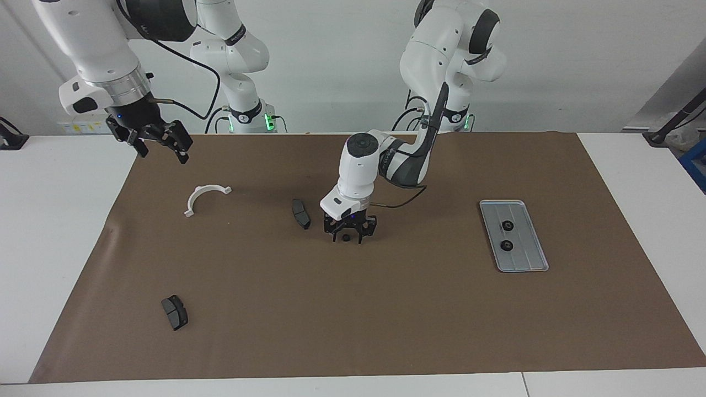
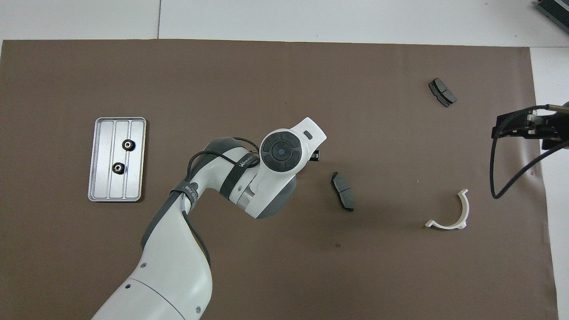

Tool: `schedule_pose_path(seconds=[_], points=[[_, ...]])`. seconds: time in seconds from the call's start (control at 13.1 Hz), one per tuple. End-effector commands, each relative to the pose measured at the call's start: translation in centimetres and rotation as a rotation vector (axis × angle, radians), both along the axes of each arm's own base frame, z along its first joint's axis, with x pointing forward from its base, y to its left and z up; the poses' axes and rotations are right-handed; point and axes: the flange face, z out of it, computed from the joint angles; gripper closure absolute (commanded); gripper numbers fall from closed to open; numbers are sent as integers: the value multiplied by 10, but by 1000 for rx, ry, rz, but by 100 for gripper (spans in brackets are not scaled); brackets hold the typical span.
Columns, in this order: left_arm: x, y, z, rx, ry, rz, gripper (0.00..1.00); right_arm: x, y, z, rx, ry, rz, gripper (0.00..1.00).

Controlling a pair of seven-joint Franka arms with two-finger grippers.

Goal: Pick bearing gear from pile to tray
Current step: 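Carry the third bearing toward the metal tray with the left gripper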

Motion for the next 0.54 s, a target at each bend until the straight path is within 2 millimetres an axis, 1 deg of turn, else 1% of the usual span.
schedule_pose_path(seconds=[0.0,0.08,0.23,0.31,0.46], points=[[0,-1,-2,14,-21,-7,32,-7,5,-1,10,35,36,0],[-2,-1,-3,21,-15,-10,37,-6,4,-2,8,30,36,0],[-5,-2,-5,37,3,-14,44,-5,3,-1,12,24,33,0],[-12,-7,-6,49,16,-26,46,-6,1,-1,26,25,26,0],[-13,-6,-7,58,27,-26,48,-6,0,-1,26,25,26,0]])
